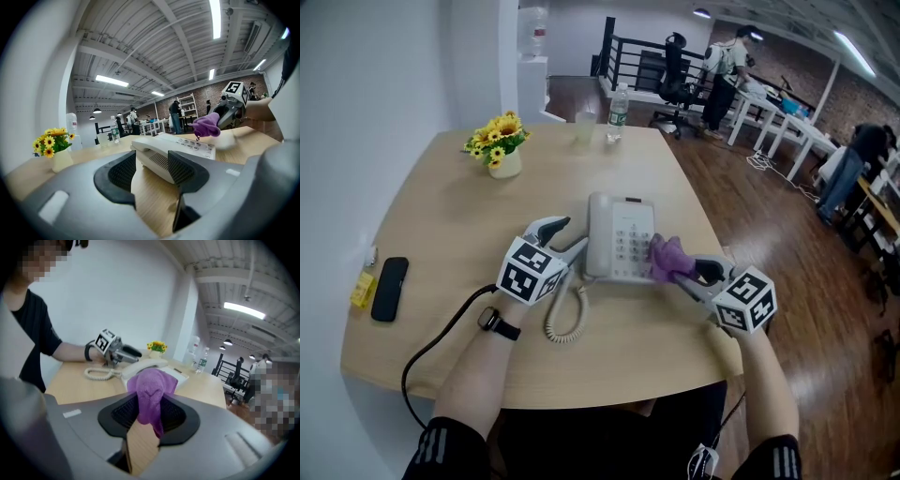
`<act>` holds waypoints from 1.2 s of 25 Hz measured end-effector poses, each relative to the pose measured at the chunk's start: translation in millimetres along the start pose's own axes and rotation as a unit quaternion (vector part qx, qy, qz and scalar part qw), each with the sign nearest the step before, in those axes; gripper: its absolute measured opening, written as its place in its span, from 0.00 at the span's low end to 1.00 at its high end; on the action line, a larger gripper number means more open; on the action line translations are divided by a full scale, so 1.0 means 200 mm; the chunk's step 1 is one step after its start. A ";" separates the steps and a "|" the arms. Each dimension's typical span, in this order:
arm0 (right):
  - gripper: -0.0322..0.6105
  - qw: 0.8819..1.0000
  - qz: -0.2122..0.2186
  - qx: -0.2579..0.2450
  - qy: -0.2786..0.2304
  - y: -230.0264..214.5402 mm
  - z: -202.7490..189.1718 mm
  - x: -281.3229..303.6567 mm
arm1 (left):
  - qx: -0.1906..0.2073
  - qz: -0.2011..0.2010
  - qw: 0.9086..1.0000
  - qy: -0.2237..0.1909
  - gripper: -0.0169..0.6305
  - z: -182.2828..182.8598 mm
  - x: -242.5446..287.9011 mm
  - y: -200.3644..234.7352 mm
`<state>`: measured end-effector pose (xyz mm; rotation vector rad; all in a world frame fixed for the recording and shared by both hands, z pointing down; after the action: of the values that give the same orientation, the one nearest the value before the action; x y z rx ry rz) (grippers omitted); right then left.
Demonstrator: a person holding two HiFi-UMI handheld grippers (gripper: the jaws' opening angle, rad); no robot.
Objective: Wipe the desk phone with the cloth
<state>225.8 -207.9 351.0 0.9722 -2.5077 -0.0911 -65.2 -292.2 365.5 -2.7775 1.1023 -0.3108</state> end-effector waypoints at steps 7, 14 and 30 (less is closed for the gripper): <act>0.25 0.991 -0.048 0.068 -0.104 -0.12 0.07 0.03 | -0.003 0.001 1.000 -0.002 0.35 -0.01 0.00 0.00; 0.25 0.977 -0.081 0.111 -0.164 -0.19 -0.01 0.09 | -0.005 -0.001 1.000 -0.001 0.35 0.00 0.00 0.00; 0.25 0.965 -0.077 0.140 -0.209 -0.17 -0.09 0.06 | -0.004 0.001 1.000 0.008 0.34 -0.01 0.00 0.00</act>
<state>247.5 -239.2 364.6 1.3860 -2.8765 0.0139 -65.7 -292.0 367.1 -2.7855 1.1119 -0.3292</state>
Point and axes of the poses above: the fingertips, and each gripper's own axes: x forward along the fingers, y to its left, z out of its top, the point moved 8 cm from there along -x, backward along the fingers, and after that the axes turned 4 degrees about -y, right-handed, at the moved point
